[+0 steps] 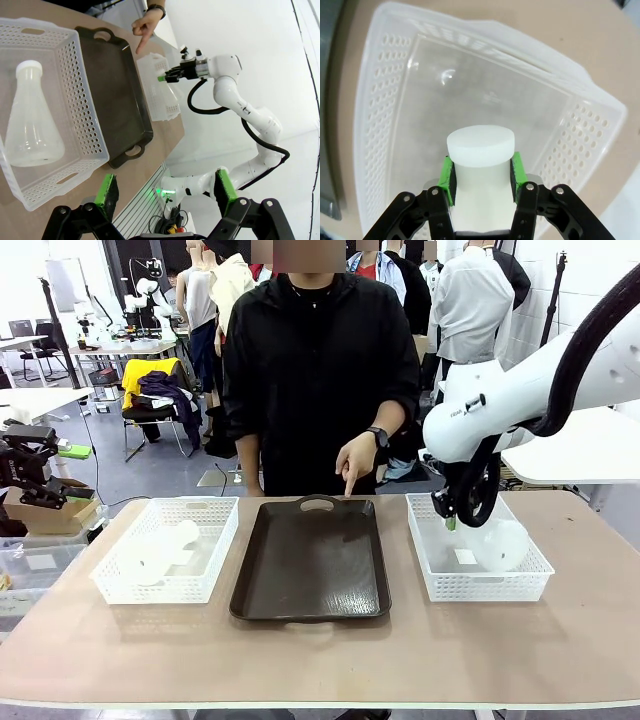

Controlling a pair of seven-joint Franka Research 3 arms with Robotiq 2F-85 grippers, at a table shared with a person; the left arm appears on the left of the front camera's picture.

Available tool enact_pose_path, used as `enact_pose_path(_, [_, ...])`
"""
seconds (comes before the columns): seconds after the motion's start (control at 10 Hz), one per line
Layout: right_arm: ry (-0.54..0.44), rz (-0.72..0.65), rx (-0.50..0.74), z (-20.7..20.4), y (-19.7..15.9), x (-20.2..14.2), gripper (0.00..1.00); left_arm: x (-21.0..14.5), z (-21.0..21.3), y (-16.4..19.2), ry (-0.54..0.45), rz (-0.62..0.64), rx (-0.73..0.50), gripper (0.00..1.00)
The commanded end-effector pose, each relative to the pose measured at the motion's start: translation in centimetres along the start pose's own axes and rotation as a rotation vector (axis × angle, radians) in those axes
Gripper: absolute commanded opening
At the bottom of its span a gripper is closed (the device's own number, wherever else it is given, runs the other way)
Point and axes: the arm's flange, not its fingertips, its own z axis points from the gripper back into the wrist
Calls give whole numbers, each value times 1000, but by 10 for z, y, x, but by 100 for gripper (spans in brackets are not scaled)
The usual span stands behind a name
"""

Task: Prepare the laboratory tools.
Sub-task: While moving the picked Big flask to the Handle tray indicated by the person, stop as directed by the person.

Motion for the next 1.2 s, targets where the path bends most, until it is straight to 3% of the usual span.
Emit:
enact_pose_path(0.0, [-17,-60,-3,31,-1,-12,0,0,1,-1,-2,-17,-1,100])
enact_pose_path(0.4, [-132,-129,21,114,17,-17,0,0,1,-1,-2,-17,-1,100])
enact_pose_path(0.7, [-145,-85,64,161,76,-13,0,0,1,-1,-2,-17,-1,100])
enact_pose_path(1.1, [-89,76,77,174,162,12,0,0,1,-1,-2,-17,-1,100])
